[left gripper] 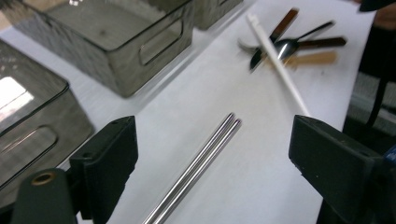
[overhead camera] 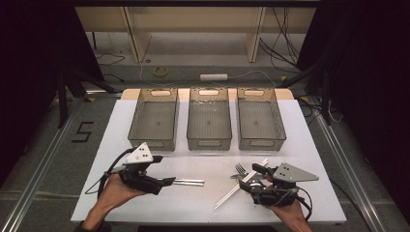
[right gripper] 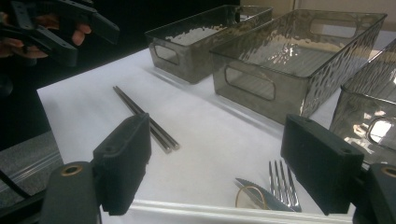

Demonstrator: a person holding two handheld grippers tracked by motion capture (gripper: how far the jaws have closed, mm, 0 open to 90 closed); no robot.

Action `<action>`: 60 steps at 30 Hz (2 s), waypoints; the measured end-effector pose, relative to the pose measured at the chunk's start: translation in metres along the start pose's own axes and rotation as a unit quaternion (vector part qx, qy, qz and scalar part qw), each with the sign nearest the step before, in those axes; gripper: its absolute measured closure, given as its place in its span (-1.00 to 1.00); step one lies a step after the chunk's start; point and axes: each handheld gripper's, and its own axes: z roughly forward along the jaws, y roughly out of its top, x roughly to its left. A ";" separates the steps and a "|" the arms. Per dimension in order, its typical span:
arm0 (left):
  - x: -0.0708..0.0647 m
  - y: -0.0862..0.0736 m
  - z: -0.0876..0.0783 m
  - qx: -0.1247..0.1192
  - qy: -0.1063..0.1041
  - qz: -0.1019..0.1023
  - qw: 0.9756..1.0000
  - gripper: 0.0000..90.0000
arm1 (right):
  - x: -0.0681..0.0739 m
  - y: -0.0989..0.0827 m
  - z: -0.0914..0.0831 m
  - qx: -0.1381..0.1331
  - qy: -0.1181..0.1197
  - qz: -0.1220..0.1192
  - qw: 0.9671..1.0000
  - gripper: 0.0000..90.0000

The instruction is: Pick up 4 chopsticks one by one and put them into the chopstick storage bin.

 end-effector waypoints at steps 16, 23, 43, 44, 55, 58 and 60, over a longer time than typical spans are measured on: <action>0.012 0.004 0.045 0.171 -0.022 0.058 0.983 -0.26 | 0.000 -0.001 0.002 0.010 0.005 -0.002 1.000 -0.43; 0.011 -0.003 0.063 0.236 -0.031 0.076 0.968 -0.03 | 0.000 -0.001 0.004 0.016 0.009 -0.005 1.000 -0.42; 0.020 -0.016 0.078 0.289 -0.034 0.116 0.950 0.34 | 0.000 -0.002 0.006 0.022 0.012 -0.005 1.000 -0.41; 0.020 -0.016 0.078 0.292 -0.035 0.119 0.948 0.35 | 0.000 -0.002 0.005 0.024 0.012 -0.005 1.000 -0.41; 0.018 -0.017 0.080 0.305 -0.043 0.127 0.943 0.48 | 0.000 -0.002 0.006 0.025 0.014 -0.005 1.000 -0.40; 0.019 -0.016 0.079 0.317 -0.047 0.133 0.938 0.52 | 0.000 -0.002 0.006 0.027 0.015 -0.006 1.000 -0.40; 0.019 -0.016 0.079 0.319 -0.049 0.132 0.937 0.53 | 0.000 -0.002 0.007 0.028 0.015 -0.005 0.999 -0.40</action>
